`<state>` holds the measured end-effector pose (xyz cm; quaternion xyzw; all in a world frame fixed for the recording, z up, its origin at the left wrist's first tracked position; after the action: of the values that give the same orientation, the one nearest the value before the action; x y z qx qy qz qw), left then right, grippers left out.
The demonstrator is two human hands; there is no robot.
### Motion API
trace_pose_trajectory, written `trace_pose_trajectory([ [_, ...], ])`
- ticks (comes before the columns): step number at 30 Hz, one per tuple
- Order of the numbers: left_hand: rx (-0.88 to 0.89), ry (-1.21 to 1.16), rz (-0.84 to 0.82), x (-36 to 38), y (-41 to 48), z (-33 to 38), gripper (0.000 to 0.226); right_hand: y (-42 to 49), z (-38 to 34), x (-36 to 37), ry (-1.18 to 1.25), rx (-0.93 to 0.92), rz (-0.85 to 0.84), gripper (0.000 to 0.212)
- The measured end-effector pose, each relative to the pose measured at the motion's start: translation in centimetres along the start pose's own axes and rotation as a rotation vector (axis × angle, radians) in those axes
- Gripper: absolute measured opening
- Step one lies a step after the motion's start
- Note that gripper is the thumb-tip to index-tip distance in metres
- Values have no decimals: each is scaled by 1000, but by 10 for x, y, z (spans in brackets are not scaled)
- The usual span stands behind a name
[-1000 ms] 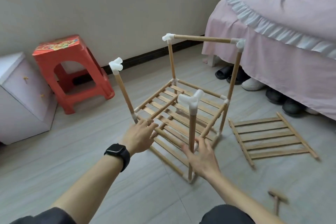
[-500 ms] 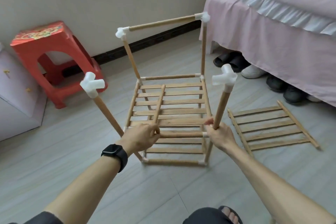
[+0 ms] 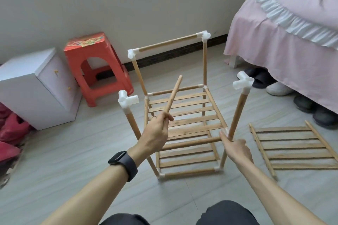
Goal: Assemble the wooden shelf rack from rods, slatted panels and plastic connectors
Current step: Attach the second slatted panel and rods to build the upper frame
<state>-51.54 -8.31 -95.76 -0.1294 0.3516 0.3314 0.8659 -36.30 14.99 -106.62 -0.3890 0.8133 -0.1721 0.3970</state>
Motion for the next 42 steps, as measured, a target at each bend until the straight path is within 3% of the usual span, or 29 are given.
trace_pose_trajectory([
  [3,96,66,44,-16,-16,27,15,-32,-15,9,69,-289,-293,65],
  [8,312,335,59,-43,-46,67,33,-104,-107,-1,471,-749,-642,67],
  [11,464,536,116,-68,-61,88,35,-141,-155,-18,639,-907,-721,53],
  [15,454,577,305,-116,-61,99,33,-161,-182,-27,816,-863,-592,25],
  [18,188,294,466,-140,-49,83,31,-160,-182,-24,826,-835,-406,23],
  [21,-220,-159,358,-139,-32,62,47,-155,-169,-12,890,-729,-326,24],
  [23,-371,-312,254,-126,-24,52,49,-152,-161,-3,932,-676,-321,23],
  [28,-240,-575,211,-114,-18,44,18,-153,-158,7,988,-615,-433,24],
  [34,-105,-552,261,-114,-17,39,22,-158,-161,14,952,-615,-497,22],
  [42,-113,-662,304,-113,-18,26,14,-165,-177,18,804,-768,-491,26],
])
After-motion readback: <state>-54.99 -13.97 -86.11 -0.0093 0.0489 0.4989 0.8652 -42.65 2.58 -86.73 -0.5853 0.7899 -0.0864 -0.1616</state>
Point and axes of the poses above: each hand's wrist, its own y-axis towards the middle knuckle, its own x-axis out of the palm, z = x × y, the point moved 2 cm from there along y, towards the middle knuckle, and after that the axes turned 12 degrees about -z, right-handed, at the moved point
